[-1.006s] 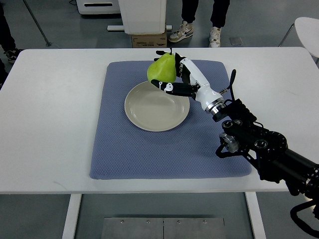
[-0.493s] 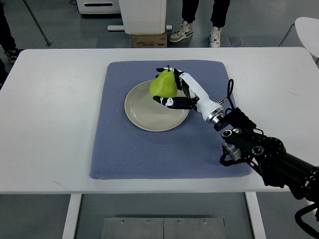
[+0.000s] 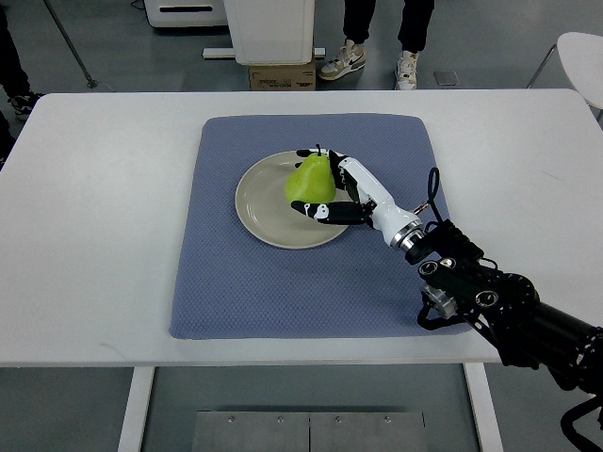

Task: Place pear on plate with right hand
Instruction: 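Lower the pear onto the plate center and open the right hand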

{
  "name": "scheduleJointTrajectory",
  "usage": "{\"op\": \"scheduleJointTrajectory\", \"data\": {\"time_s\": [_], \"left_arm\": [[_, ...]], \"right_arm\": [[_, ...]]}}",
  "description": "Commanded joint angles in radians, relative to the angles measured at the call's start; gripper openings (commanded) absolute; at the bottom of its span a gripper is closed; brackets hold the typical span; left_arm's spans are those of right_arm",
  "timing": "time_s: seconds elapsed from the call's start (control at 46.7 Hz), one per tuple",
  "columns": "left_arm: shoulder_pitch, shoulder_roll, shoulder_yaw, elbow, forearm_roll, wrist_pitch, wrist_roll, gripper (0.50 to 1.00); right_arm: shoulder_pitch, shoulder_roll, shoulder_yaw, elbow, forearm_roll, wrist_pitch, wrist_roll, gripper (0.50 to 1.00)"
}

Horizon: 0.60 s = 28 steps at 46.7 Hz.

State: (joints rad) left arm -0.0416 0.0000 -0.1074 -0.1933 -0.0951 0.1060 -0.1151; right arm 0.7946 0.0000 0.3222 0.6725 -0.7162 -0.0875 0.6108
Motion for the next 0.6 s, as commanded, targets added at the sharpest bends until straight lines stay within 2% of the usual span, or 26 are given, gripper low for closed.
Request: {"op": "scheduleJointTrajectory", "data": {"time_s": [0.0,0.257,0.278,0.343,0.428,0.535,0.578], "left_arm": [[0.0,0.0,0.0,0.0,0.0,0.0,0.0,1.0],[0.0,0.0,0.0,0.0,0.0,0.0,0.0,1.0],[0.0,0.0,0.0,0.0,0.0,0.0,0.0,1.0],[0.0,0.0,0.0,0.0,0.0,0.0,0.0,1.0],[0.0,0.0,0.0,0.0,0.0,0.0,0.0,1.0],[0.0,0.0,0.0,0.0,0.0,0.0,0.0,1.0],[0.0,0.0,0.0,0.0,0.0,0.0,0.0,1.0]], "right_arm": [[-0.009,0.0,0.0,-0.001,0.0,0.0,0.0,0.5],[-0.031,0.0,-0.002,-0.001,0.0,0.0,0.0,0.5],[-0.031,0.0,0.0,-0.001,0.0,0.0,0.0,0.524],[-0.032,0.0,0.0,-0.001,0.001,0.0,0.0,0.654],[-0.032,0.0,0.0,-0.001,0.018,0.0,0.0,0.792],[-0.031,0.0,0.0,-0.001,0.037,-0.006,0.0,0.928],[-0.031,0.0,0.0,-0.001,0.041,-0.006,0.0,0.964]]}}
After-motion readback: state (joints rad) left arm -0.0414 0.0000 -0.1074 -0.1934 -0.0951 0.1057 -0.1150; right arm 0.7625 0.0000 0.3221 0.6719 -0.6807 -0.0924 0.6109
